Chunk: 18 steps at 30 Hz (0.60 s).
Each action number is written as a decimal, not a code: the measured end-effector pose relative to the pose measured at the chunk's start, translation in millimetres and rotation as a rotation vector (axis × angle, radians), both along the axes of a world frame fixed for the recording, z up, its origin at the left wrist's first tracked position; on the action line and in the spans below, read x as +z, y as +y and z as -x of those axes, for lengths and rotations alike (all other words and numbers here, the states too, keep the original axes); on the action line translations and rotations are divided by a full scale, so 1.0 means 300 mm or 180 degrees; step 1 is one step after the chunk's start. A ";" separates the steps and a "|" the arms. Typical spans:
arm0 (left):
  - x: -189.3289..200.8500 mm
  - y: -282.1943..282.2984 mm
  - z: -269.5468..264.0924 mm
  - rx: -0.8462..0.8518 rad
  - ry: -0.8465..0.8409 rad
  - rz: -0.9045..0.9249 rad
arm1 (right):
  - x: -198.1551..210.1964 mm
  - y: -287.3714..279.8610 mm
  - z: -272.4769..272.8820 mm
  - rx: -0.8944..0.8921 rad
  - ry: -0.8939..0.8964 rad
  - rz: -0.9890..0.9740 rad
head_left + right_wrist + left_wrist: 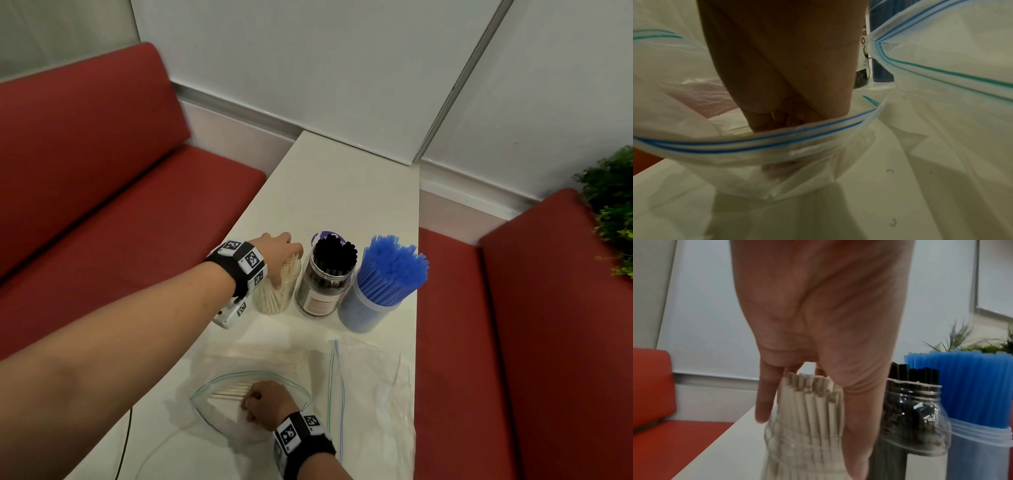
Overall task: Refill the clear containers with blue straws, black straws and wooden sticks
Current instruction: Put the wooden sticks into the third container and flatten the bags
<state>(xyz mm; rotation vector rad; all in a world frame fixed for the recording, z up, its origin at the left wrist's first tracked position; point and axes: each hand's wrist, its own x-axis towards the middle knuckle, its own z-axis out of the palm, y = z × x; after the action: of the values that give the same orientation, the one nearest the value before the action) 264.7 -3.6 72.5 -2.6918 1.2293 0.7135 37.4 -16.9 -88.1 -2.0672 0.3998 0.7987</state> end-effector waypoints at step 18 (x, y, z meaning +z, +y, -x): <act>-0.022 0.112 0.043 0.0262 -0.0790 0.1483 | -0.025 0.075 0.022 0.1216 -0.0982 0.1967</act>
<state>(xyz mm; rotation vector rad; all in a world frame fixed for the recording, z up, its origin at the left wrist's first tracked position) 251.7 30.1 65.8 -3.0861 1.3629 0.0906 30.7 5.6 -95.7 -2.8541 0.0749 0.5955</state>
